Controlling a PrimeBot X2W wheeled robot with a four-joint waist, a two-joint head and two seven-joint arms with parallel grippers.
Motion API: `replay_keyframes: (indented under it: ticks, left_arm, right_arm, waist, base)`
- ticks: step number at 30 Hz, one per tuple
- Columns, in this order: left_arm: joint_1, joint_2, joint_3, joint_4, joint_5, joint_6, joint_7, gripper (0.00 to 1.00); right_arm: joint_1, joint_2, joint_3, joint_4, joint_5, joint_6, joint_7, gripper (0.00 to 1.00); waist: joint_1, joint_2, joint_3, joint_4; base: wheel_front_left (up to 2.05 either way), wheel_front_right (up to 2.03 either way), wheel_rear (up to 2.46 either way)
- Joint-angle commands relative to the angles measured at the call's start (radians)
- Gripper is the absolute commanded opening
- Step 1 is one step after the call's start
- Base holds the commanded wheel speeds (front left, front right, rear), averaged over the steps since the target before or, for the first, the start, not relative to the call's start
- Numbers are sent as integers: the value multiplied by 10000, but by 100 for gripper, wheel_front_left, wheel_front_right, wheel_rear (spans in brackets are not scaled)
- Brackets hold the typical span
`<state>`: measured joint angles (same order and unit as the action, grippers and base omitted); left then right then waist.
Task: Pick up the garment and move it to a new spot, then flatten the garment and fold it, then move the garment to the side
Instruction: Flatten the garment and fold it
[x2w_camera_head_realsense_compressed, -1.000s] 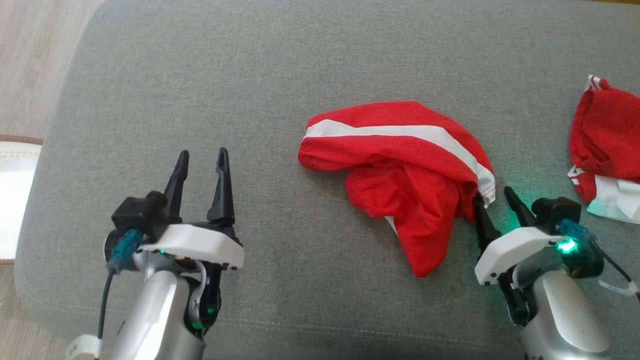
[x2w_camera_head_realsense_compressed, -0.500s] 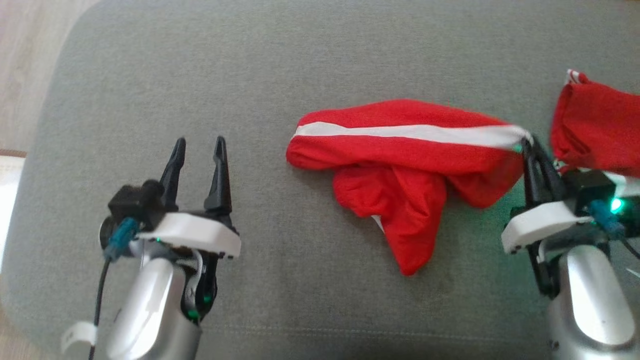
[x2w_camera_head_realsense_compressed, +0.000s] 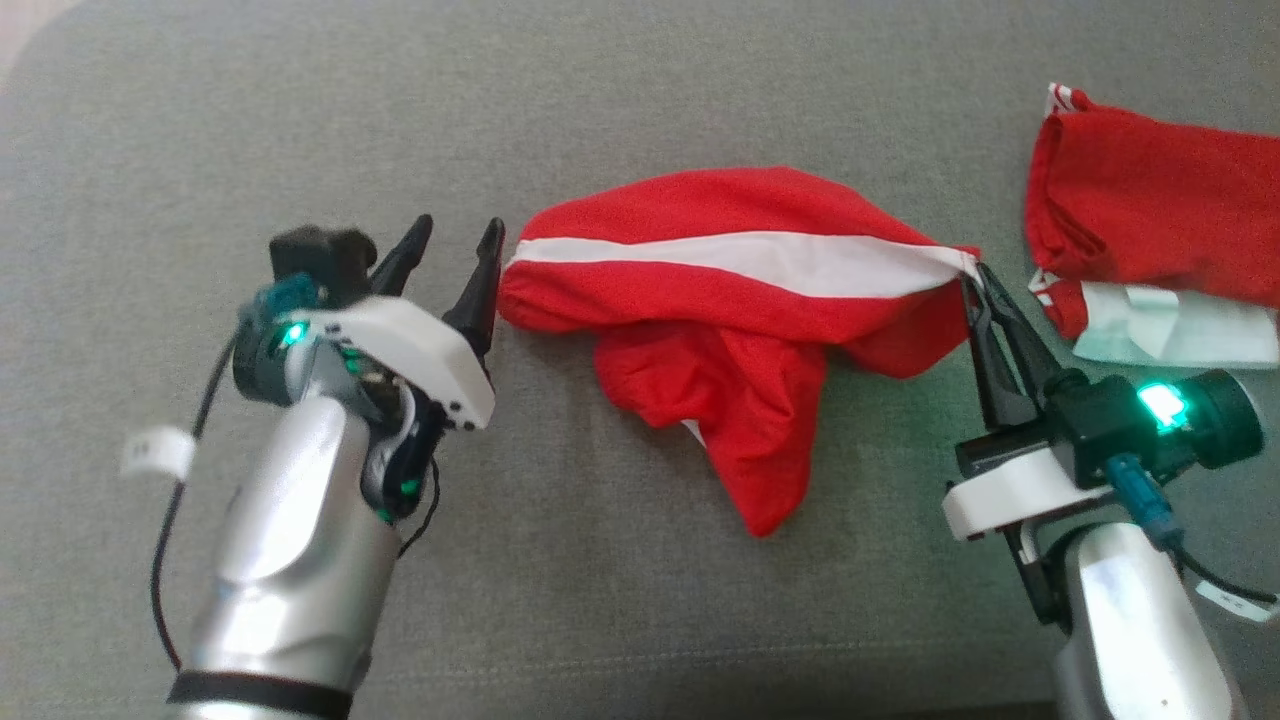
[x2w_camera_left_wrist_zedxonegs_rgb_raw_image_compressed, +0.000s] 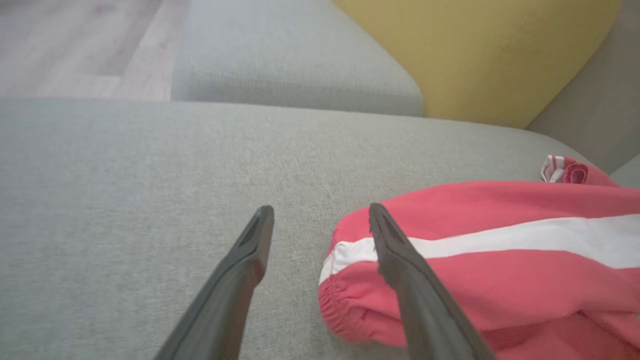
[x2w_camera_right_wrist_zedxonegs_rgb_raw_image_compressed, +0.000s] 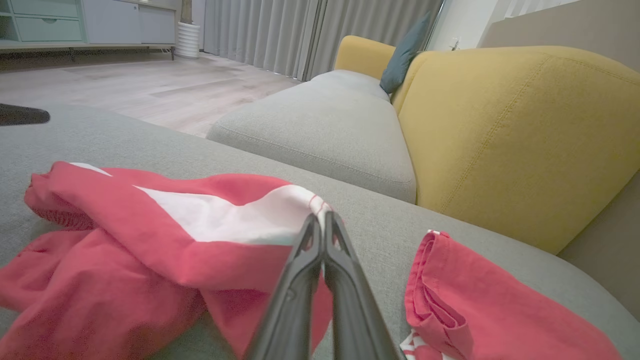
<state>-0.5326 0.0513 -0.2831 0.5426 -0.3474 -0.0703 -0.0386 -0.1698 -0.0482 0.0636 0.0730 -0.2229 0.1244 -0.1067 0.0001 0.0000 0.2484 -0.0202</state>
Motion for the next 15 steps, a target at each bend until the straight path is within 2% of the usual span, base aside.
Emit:
replay_keyframes:
  ticks: [1, 7, 15]
  left_arm:
    - [-572, 200, 297, -49, -279, -97, 370, 100]
    - [-1372, 297, 391, 949, -971, -280, 2078, 100]
    - [-1722, 357, 453, 1381, -1379, -327, 2771, 100]
  right_arm:
    - [-48, -20, 345, -417, -27, 63, -177, 0]
    - [43, -20, 522, -374, -47, 63, -360, 0]
    - [22, -20, 475, -367, -39, 63, -411, 0]
  waist:
    - [-1, 0, 158, -166]
    - [-1, 0, 321, -385]
    - [-1, 0, 377, -470]
  base:
    - [0, 0, 0]
    - [0, 0, 0]
    - [0, 0, 0]
